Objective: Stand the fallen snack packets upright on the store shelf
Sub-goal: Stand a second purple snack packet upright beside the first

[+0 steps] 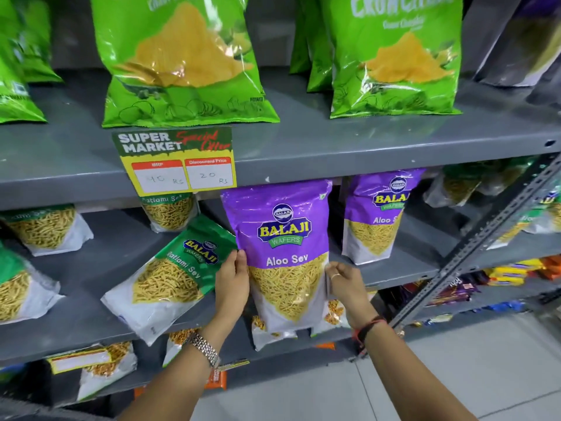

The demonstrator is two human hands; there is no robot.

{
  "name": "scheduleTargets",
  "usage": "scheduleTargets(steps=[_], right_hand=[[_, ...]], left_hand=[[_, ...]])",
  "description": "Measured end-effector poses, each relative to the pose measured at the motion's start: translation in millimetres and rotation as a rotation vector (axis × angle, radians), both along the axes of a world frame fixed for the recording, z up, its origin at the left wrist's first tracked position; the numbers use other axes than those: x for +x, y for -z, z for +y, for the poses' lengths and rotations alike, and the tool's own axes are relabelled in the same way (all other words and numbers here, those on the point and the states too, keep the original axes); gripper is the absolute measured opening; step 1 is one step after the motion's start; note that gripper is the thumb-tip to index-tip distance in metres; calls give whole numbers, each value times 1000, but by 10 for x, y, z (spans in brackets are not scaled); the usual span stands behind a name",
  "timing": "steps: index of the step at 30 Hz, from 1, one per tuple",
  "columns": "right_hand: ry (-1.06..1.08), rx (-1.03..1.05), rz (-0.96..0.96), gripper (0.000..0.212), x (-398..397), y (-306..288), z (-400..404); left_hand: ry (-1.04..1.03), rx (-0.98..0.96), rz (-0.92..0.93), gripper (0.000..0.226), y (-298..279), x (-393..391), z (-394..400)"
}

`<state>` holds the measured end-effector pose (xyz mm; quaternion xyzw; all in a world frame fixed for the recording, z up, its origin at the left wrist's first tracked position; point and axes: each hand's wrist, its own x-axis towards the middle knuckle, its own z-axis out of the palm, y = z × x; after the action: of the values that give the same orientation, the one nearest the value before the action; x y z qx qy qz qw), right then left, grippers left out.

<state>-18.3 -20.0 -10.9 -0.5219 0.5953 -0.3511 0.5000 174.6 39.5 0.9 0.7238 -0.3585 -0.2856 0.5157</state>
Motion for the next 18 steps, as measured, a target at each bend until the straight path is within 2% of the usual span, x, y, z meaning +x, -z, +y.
scheduleTargets(steps=[8,15,18], right_hand=[[19,-183,120,20,368,-2,-700],[-34,-130,101,24,388,197,-850],[-4,-21,121,20,266,358,-801]], left_hand=[[-69,-51,4,31,55,244,-548],[-104,-17,-37,28,97,241,-628],[-24,-6,-50,14,78,287,-488]])
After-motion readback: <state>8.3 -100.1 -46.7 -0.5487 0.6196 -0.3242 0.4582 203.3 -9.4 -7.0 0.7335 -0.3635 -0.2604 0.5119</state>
